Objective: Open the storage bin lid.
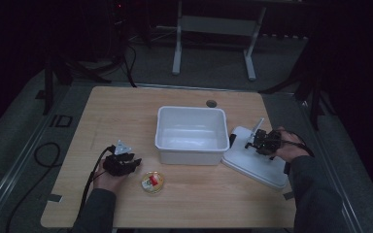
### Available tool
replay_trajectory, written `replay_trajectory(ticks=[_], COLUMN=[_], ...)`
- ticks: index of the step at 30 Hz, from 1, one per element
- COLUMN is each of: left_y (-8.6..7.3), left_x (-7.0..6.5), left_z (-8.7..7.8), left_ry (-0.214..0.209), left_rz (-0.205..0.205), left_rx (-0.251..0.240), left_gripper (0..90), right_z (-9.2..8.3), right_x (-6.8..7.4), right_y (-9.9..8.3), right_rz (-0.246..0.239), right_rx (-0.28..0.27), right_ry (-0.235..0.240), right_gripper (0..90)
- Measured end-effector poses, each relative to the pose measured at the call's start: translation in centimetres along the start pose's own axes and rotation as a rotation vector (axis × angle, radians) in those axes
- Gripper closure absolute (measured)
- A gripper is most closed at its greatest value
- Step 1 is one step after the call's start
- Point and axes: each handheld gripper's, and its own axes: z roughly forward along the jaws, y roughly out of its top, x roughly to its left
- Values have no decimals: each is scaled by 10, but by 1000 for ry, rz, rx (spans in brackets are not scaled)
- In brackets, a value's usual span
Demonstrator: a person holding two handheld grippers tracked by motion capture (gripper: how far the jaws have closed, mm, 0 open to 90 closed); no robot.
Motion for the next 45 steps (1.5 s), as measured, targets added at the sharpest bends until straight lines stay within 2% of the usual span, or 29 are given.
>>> replay_trajectory(ticks=[7,15,20,24,34,39,45], left_y=[0,0,0,0,0,0,0], left_x=[0,0,0,0,0,-1,-1], left_z=[0,0,0,0,0,0,0], left_ry=[0,0,-1,-1,-1,-1,-1], left_rz=[0,0,-1,1,-2,-1,-2], left_rx=[0,0,0,1,-1,-2,-2], left_gripper=[601,600,600,597,594,593,591], right_z=[4,3,-1,-7,-26,-31,-32], right_x=[1,3,4,6,18,31,45], right_y=[-1,-4,-5,-6,-8,-9,-9], right_rz=[5,17,28,32,27,10,10], right_rx=[-1,-24,-58,-92,-209,-259,-291], right_ry=[3,28,41,17,-45,-52,-60], right_gripper=[833,583,501,440,407,414,416])
